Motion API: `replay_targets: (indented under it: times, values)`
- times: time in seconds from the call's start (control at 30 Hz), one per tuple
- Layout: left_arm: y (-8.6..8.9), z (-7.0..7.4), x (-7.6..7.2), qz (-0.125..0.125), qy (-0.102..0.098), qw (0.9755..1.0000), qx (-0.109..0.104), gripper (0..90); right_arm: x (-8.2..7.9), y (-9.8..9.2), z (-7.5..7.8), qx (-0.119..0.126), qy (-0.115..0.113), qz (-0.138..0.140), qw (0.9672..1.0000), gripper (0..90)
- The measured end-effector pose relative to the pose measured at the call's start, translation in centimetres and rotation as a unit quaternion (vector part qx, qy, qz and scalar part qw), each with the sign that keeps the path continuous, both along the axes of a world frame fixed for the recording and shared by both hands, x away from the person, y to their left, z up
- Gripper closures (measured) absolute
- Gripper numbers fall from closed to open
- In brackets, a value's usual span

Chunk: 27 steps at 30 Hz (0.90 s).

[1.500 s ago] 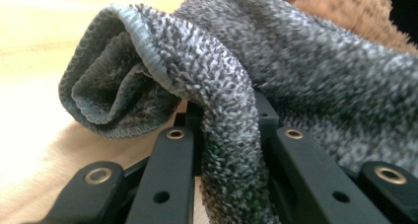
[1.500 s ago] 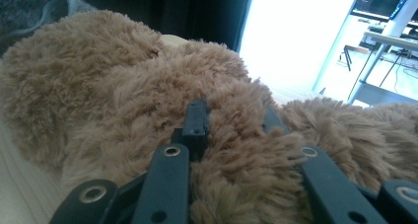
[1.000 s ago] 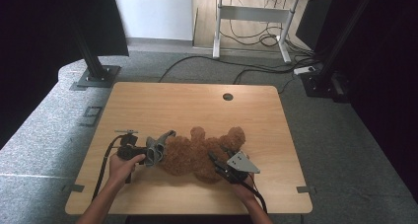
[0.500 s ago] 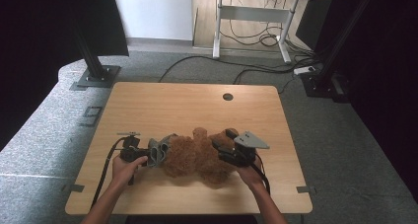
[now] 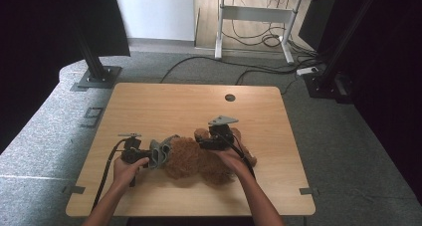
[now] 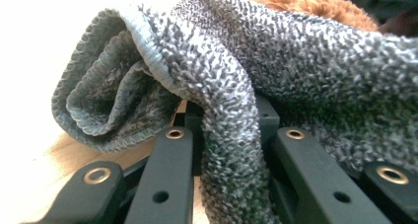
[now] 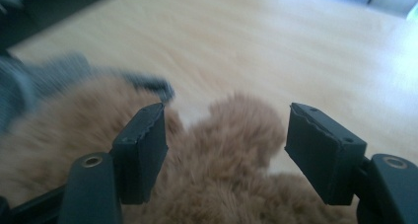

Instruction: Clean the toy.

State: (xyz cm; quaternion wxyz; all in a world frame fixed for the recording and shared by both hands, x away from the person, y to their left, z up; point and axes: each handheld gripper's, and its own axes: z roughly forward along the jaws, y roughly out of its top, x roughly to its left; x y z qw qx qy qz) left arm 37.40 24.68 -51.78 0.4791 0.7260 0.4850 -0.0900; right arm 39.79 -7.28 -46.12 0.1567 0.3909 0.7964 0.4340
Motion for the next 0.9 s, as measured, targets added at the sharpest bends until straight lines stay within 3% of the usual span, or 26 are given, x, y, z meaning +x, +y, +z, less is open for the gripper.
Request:
replay_targets:
  times: [0.1, 0.23, 0.4, 0.57, 0.77, 0.9]
  values:
    - [-0.1, 0.0, 0.0, 0.001, 0.0, 1.0, -0.002, 75.9, 0.0, 0.4, -1.3, -0.032, 0.021, 0.007, 0.9992, 30.6]
    - [-0.3, 0.0, 0.0, 0.001, -0.001, 1.0, -0.001, 75.9, 0.0, 0.6, -1.9, -0.038, 0.033, 0.002, 0.9987, 35.7]
    - [-0.2, 0.0, 0.0, 0.002, -0.002, 1.0, -0.001, 75.9, 0.3, 1.1, -2.2, -0.058, 0.053, 0.037, 0.9962, 61.3]
    - [-0.1, 0.1, 0.0, 0.005, -0.005, 1.0, -0.005, 75.8, 0.1, 0.7, -2.0, -0.032, 0.045, 0.044, 0.9975, 76.3]
    - [0.6, 1.1, 0.6, 0.03, -0.02, 0.9991, -0.025, 75.2, 0.1, 0.6, -1.0, -0.003, -0.022, 0.008, 0.9997, 80.9]
    - [1.2, 2.7, 1.1, 0.044, -0.042, 0.9971, -0.046, 75.0, 0.3, 0.9, -0.1, 0.019, -0.087, -0.024, 0.9958, 81.2]
